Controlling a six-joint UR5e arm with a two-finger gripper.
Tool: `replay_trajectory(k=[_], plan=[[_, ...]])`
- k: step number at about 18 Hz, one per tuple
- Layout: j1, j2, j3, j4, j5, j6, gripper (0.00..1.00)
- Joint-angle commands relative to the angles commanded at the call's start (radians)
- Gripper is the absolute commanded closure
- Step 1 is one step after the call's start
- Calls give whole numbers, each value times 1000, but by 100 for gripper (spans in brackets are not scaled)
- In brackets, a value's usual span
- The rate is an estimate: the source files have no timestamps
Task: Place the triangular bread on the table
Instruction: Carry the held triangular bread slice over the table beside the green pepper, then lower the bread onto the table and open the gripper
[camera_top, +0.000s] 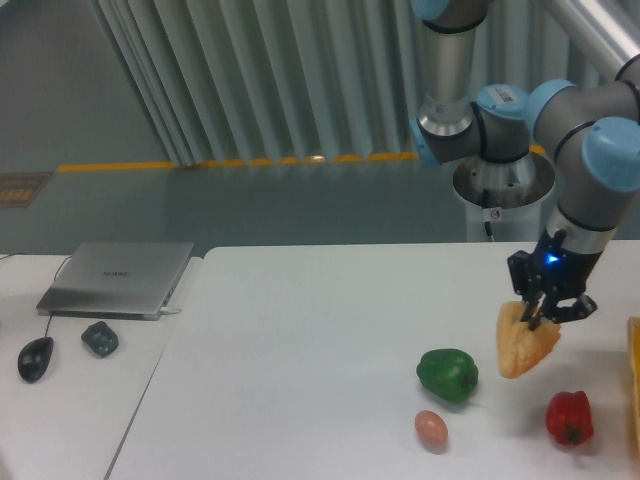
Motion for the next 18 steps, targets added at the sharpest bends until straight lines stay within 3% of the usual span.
replay_trajectory(k=[3,10,12,13,15,18], plan=[[0,-12,-11,-3,86,2,81],[-5,-25,-29,17,91,0,72],[-5,-26,-32,35,91,0,58],[-5,-26,-34,38,91,3,45],[-6,-28,-34,64,100,3,1],[-12,-26,-38,80,106,9,0]])
